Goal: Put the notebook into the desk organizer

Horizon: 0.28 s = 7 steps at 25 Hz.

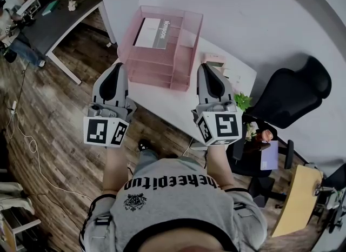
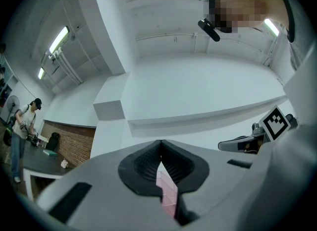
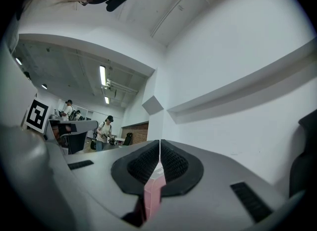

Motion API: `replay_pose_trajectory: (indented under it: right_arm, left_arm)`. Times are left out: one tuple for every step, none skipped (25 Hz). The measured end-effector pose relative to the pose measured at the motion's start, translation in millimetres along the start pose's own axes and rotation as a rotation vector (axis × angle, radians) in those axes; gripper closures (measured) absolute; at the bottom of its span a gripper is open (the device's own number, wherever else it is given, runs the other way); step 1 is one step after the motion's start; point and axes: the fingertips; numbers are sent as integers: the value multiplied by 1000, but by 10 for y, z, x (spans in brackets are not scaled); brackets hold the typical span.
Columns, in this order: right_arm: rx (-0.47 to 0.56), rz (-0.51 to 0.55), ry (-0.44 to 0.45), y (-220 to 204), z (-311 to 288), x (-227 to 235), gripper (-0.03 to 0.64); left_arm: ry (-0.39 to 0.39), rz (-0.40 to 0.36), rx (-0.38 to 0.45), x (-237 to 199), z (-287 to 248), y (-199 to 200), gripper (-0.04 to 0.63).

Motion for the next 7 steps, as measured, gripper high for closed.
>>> replay_pose_trajectory:
  right_arm:
    - [-1,0,1,-3,5,-3,615]
    - [-1,0,2,-4,8,-7,615]
    - [0,1,3,-4,8,-12,615]
    - [0,1,4,-3,8,-16,615]
    - [1,1,4,0,7,-18,615]
    - [1,1,4,3,6,-20,615]
    - [2,1,4,6,5,-21,615]
  left_arm:
    - [0,-1,-1,5,3,-1,592]
    - [-1,-1,-2,7,4,-1,592]
    - [-1,-2,-3,8,4,0,592]
    - [-2,-2,-4,7,2,1,592]
    - [-3,-2,-4,7,0,3,592]
    - [-4,-2,-5,6,-1,4,592]
    - [-5,-2,-5,6,-3,5,592]
Point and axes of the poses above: the fingertips, and each gripper's own axes: z backward along the fingers, x to its right, y out of its top, and after that the axes turned 12 degrees about -y, right-handed
